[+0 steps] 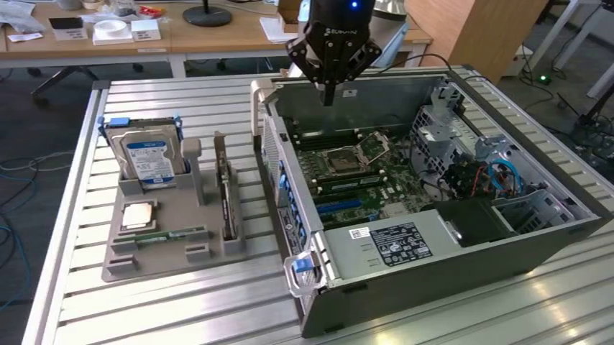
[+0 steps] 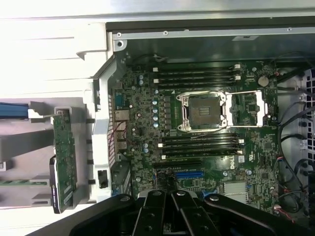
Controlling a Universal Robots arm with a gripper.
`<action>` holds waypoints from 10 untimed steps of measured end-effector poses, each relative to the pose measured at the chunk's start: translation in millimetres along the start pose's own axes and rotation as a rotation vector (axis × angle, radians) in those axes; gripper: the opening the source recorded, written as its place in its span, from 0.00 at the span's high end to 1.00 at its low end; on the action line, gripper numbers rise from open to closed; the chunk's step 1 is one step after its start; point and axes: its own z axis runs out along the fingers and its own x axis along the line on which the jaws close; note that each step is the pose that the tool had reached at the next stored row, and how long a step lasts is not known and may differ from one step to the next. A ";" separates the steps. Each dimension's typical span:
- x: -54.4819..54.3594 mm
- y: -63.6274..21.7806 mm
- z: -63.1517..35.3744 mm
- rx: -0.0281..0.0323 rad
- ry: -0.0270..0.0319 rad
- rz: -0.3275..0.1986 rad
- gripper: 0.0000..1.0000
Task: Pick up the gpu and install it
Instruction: 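Reach for the gpu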
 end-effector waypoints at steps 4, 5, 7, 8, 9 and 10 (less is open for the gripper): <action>2.4 -0.2 0.0 -0.0001 -0.0001 0.000 0.89; 2.9 -0.2 0.0 0.0000 -0.0001 0.000 0.89; 4.1 -0.3 0.0 0.0000 0.0000 0.000 0.89; 4.7 -0.3 0.0 0.0000 0.0000 0.000 0.89; 5.3 -0.4 0.0 0.0000 0.0000 0.000 0.89; 5.9 -0.4 0.1 0.0000 -0.0001 0.000 0.89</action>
